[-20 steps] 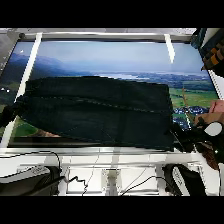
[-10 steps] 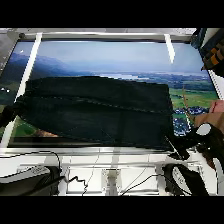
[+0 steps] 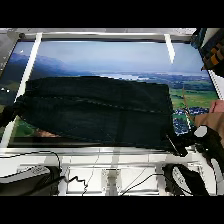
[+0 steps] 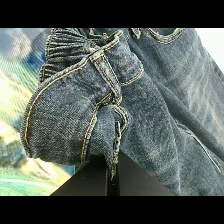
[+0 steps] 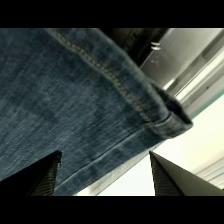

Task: Fold the clothes and pants, and hang the long-sleeved shirts on hangers.

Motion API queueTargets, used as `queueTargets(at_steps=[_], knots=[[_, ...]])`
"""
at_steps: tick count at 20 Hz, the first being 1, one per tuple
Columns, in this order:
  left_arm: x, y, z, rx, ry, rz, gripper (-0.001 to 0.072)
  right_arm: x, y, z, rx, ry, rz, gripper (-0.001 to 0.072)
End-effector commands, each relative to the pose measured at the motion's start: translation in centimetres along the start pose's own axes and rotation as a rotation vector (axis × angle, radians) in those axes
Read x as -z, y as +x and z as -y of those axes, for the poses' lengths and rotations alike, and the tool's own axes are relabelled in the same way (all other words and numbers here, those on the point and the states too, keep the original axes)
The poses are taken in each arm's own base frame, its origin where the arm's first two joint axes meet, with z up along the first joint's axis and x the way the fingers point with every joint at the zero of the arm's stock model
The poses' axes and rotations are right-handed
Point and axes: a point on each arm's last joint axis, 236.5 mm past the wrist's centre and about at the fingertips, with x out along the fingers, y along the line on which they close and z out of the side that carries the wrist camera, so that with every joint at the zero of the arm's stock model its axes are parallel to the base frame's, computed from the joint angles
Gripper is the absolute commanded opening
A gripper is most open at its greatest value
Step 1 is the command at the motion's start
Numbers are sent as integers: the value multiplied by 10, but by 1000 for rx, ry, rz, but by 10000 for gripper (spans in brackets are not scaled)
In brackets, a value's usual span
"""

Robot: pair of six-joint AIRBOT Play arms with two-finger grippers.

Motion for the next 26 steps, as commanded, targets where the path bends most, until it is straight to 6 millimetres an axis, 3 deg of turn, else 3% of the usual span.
queueTargets(at_steps=[1, 4, 7, 8, 10, 15, 18, 21, 23, 26], knots=[[-1, 0, 0, 0, 1, 1, 60, 4, 10, 10, 23, 18, -10, 596], [-1, 0, 0, 0, 1, 1, 60, -14, 23, 2, -38, 77, 68, 580], [-1, 0, 1, 2, -2, 3, 60, -38, 12, -19, -116, 19, 169, 404], [-1, 0, 1, 2, -2, 3, 60, -43, 7, -25, -131, -8, 190, 328], [-1, 0, 1, 5, -2, 2, 60, -48, -4, -34, -144, -89, 215, 25], [-3, -13, 29, 68, -5, -2, 59, -27, -43, -45, -113, -306, 136, 21], [-26, -42, 61, 78, 0, 76, 58, -15, -93, -82, -262, -347, 180, 21], [-51, -76, 91, 66, -32, 193, 57, -38, -166, -137, -509, -356, 424, 21], [-71, -95, 107, 44, -48, 291, 58, -57, -202, -170, -675, -305, 544, 20], [-109, -116, 127, -1, -26, 467, 57, -76, -205, -200, -765, -246, 572, 20]])
